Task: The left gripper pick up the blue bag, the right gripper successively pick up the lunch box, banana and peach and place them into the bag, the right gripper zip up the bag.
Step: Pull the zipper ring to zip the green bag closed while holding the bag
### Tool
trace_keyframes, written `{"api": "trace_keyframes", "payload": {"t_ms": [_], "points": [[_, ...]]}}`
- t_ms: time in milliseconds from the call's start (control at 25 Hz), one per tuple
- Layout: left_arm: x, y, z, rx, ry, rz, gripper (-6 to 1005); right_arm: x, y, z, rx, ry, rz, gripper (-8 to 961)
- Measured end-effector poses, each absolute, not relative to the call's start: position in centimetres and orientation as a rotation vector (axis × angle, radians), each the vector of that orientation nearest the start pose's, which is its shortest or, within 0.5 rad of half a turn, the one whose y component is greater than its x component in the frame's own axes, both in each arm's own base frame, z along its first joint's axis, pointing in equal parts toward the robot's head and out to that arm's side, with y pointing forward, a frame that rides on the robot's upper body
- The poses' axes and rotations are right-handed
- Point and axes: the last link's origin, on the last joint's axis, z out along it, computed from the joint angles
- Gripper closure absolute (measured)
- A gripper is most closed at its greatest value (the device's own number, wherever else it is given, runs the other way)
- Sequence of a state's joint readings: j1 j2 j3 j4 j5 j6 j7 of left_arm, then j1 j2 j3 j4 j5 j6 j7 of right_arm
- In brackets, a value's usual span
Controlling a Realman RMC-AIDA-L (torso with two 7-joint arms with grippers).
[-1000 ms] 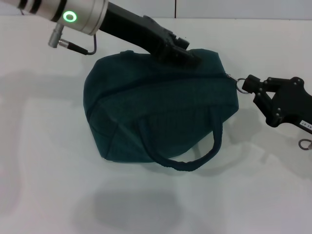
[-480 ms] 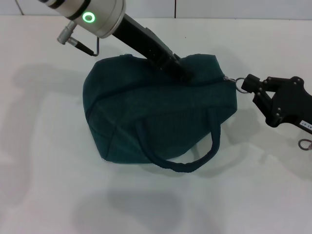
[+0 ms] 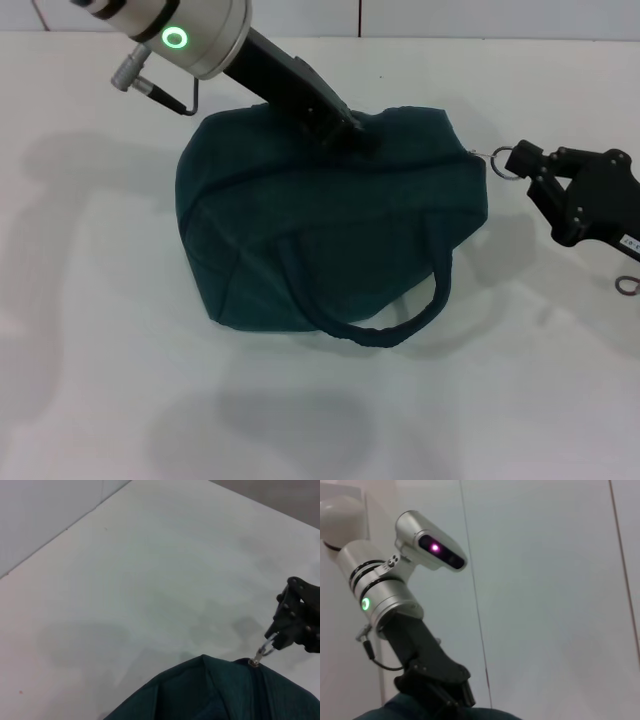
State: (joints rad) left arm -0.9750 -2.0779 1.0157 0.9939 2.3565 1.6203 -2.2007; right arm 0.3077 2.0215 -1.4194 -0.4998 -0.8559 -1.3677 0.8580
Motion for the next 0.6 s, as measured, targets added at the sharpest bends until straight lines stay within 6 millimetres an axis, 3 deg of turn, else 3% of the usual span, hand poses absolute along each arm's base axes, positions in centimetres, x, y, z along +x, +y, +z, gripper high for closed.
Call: {"api": "trace_keyframes", "payload": {"t_ms": [200, 600], "points": [[-9.0, 40.0, -0.1, -2.99, -0.651, 0.012, 896, 26.7, 30.6, -1.0, -2.275, 0.393, 1.081, 920], [-8.7, 39.9, 1.3, -3.016, -0.672, -0.129, 948, 27.9, 30.9, -1.2, -2.238, 0.485, 1.053, 920]]}}
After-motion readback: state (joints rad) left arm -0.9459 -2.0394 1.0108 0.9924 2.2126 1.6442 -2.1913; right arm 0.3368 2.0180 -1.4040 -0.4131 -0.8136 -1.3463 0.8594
